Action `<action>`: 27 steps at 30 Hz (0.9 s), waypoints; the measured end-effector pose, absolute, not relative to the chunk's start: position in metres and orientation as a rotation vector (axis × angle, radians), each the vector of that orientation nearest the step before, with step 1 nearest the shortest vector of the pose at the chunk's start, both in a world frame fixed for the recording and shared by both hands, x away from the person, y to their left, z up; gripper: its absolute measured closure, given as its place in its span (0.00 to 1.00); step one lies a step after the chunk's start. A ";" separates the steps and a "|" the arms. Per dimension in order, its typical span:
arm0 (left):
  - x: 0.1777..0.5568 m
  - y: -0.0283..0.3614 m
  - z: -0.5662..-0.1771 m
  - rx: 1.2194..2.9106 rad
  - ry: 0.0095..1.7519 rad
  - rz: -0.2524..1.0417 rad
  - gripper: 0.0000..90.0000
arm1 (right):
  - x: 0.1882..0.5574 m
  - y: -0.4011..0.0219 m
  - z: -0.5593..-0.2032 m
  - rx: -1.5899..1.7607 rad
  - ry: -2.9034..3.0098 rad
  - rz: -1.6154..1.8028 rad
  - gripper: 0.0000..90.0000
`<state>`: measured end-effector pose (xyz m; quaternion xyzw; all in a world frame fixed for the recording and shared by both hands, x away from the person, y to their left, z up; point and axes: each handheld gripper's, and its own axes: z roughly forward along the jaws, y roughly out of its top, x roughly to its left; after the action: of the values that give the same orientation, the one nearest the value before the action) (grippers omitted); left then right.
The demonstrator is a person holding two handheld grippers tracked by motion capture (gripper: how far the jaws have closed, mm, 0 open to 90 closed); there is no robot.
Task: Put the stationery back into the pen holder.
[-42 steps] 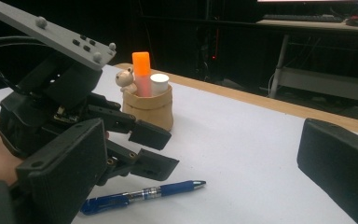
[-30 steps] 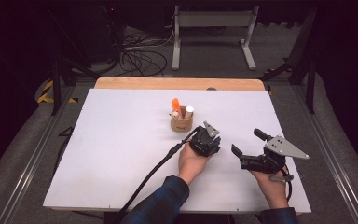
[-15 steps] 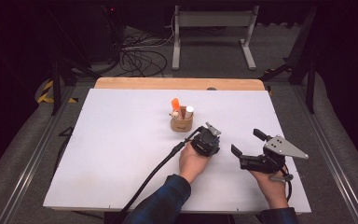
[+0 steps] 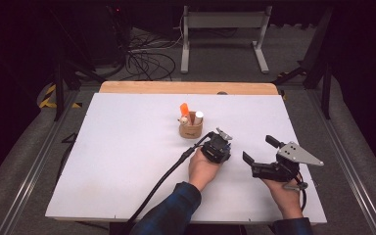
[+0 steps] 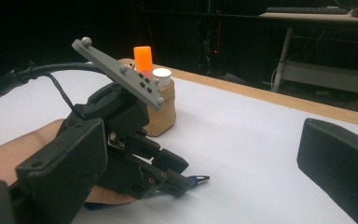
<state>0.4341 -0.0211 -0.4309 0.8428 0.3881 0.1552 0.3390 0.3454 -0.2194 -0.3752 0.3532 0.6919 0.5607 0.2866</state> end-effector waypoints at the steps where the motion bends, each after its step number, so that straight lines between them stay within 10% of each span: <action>1: 0.434 -0.021 -0.431 2.195 1.011 0.403 0.73 | 0.345 -0.219 -0.375 0.944 1.849 1.499 0.02; 27: 0.436 -0.022 -0.431 2.205 1.002 0.386 0.89 | 0.346 -0.218 -0.376 0.950 1.864 1.501 0.02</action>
<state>0.4359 -0.0217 -0.4305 0.8463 0.3845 0.1482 0.3376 0.3460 -0.2181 -0.3758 0.3541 0.6950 0.5597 0.2798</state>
